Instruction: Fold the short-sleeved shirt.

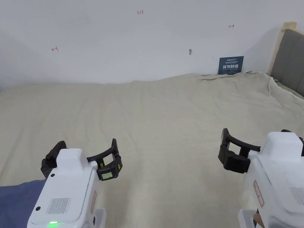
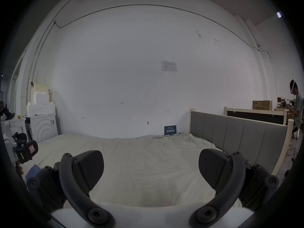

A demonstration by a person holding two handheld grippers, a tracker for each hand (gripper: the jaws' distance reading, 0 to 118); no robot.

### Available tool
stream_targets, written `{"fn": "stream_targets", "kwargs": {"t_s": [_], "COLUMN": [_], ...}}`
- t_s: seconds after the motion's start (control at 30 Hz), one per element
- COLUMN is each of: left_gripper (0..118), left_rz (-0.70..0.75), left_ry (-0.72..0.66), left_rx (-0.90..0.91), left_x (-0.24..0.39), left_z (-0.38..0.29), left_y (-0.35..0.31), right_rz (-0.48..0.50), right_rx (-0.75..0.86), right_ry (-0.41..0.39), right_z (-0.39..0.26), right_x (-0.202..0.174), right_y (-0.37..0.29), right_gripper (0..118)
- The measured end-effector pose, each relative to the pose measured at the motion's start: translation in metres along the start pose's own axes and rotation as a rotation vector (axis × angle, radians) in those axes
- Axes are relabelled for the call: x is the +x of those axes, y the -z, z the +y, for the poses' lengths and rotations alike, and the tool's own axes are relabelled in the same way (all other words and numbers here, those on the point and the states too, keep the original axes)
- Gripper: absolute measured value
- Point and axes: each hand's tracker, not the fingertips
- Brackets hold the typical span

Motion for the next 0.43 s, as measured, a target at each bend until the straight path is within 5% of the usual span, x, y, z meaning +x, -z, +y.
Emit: {"fn": "stream_targets", "kwargs": {"t_s": [0.43], "left_gripper": [118], "left_rz": [-0.002], "left_ry": [-0.001], "left_rx": [0.006], "left_x": [-0.0015], "left_z": [0.0011], "left_y": [-0.0009], "right_rz": [0.006], "right_rx": [0.001], "right_ry": [0.002], "right_z": [0.0006], "right_x": [0.0003], "right_y": [-0.0021], "right_gripper": [115]}}
